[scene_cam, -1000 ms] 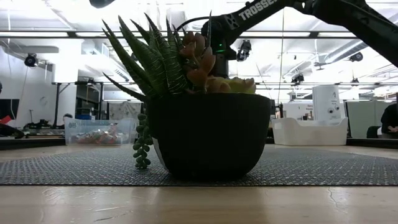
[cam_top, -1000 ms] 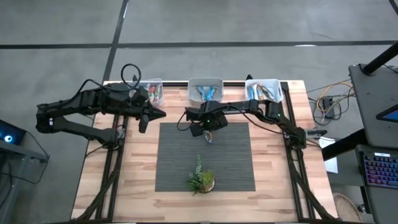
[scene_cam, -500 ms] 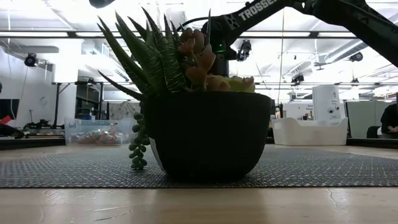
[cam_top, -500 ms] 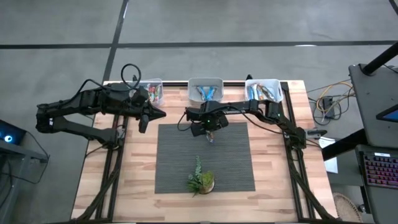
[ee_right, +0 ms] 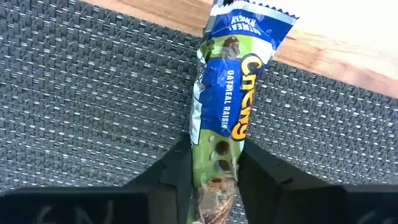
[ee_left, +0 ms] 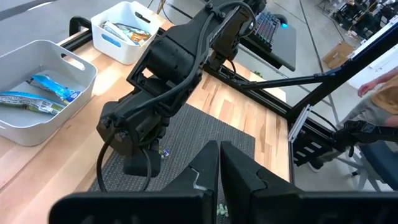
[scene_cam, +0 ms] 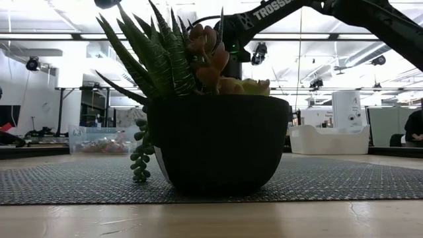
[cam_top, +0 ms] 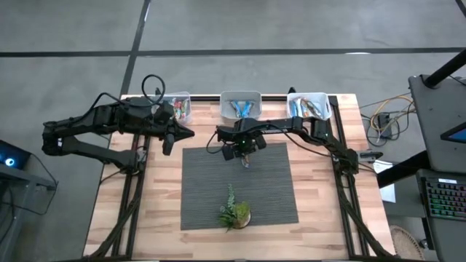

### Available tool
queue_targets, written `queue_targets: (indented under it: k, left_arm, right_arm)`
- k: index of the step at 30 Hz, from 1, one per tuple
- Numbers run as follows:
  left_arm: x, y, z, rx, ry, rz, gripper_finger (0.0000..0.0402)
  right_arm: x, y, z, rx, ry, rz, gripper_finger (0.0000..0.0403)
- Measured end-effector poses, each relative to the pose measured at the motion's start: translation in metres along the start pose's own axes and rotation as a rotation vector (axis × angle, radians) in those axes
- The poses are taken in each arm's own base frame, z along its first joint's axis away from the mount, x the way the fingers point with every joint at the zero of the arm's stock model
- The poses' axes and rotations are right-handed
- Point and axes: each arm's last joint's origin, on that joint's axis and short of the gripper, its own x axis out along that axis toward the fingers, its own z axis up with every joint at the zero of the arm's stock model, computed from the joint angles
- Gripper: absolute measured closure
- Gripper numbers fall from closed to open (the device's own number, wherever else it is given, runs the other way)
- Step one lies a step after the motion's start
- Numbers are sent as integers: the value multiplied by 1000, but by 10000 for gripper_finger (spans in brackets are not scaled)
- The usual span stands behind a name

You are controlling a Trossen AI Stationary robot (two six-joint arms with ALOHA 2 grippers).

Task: Pick and place Granola Bars by type
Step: Put the blue granola bar into the gray bin

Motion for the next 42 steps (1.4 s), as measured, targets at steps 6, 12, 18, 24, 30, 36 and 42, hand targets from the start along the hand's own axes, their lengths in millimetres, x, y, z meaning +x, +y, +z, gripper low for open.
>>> queue_targets:
  k: [6,12,18,24,30,36,42]
  left_arm:
    - [0,0,0,-2,0,0,402]
    - [0,0,0,-12,0,0,402]
    - [0,0,0,-13,1,0,402]
    - [0,0,0,-13,3,1,402]
    - [0,0,0,-13,3,1,402]
    - [0,0,0,-13,3,1,402]
    - [0,0,0,-13,3,1,402]
  right_arm:
    - [-1,-1,0,-24,2,-10,326]
    - [-10,0,0,-41,5,-18,337]
    - [-33,1,-1,-57,-21,25,338]
    - [-69,-3,-5,-87,-67,101,339]
    - [-115,-13,-13,-92,-132,204,340]
    - [-170,-33,-18,-90,-255,325,344]
    - [-214,-59,-12,-42,-357,451,344]
